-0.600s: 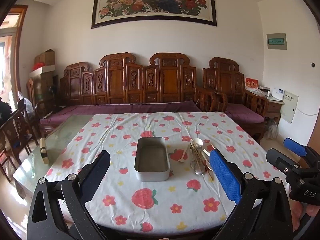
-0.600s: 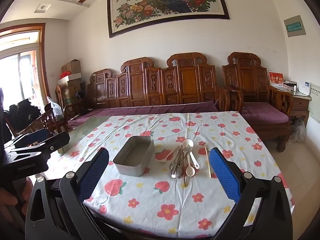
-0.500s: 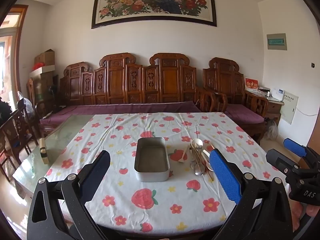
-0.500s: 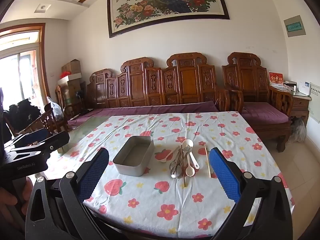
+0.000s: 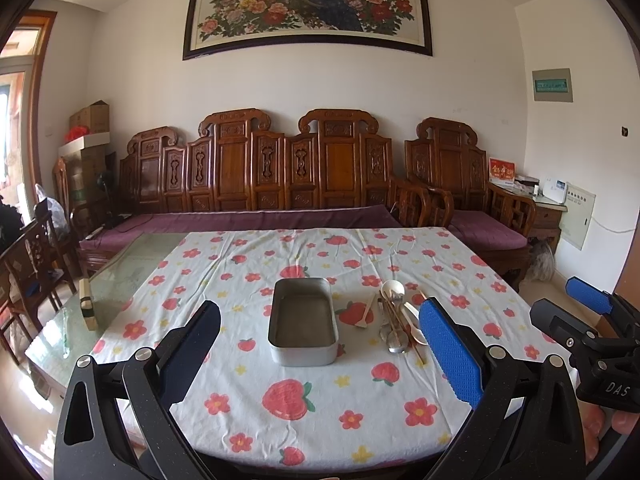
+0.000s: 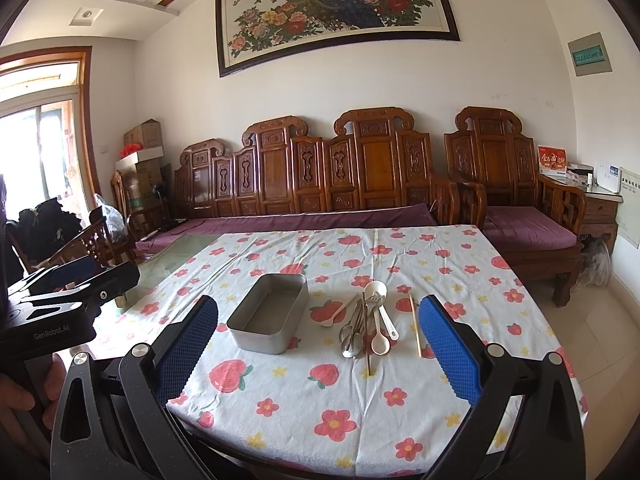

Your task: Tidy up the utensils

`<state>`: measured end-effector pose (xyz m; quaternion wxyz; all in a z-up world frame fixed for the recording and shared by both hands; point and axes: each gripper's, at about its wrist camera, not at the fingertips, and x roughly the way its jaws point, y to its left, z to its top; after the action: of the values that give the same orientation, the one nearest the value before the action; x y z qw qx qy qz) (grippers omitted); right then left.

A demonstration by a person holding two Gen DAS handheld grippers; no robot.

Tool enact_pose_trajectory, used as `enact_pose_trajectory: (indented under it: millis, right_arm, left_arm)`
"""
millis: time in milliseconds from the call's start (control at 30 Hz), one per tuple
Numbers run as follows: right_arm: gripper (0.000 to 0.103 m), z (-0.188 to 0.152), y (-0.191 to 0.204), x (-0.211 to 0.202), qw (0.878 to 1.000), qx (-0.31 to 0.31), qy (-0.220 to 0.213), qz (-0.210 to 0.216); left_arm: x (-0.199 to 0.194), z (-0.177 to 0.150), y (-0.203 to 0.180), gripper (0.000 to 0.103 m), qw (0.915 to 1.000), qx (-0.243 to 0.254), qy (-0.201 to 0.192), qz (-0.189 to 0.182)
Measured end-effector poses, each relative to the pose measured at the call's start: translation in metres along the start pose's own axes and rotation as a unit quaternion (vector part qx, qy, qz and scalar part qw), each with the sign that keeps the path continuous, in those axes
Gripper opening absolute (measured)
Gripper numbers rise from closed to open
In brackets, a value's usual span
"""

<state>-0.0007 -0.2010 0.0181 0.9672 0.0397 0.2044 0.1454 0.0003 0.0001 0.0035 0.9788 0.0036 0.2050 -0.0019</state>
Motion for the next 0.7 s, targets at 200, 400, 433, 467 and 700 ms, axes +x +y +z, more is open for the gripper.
enact_pose_trajectory:
  millis: [200, 400, 433, 467, 700]
  right_arm:
    - [0.1, 0.0, 0.0, 0.0, 1.0, -0.001, 0.0, 0.0]
    - [0.1, -0.001, -0.001, 0.0, 1.0, -0.001, -0.001, 0.0]
    - [0.1, -0.001, -0.001, 0.0, 1.0, -0.001, -0.001, 0.0]
    - [0.1, -0.001, -0.001, 0.0, 1.0, -0.001, -0.001, 0.0]
    - [0.1, -0.001, -0.001, 0.0, 1.0, 0.0, -0.001, 0.0]
  left_arm:
    - [-0.001, 0.005, -0.001, 0.097, 1.0, 0.0, -0.002, -0.001]
    - [-0.008, 0.008, -0.006, 0.096, 1.0, 0.0, -0.004, 0.0]
    - [-0.008, 0.01, -0.007, 0.096, 1.0, 0.0, -0.004, 0.0]
    - [-0.009, 0.013, -0.006, 0.097, 1.0, 0.0, -0.005, -0.001]
    - [-0.011, 0.015, -0.006, 0.096, 1.0, 0.001, -0.007, -0.002]
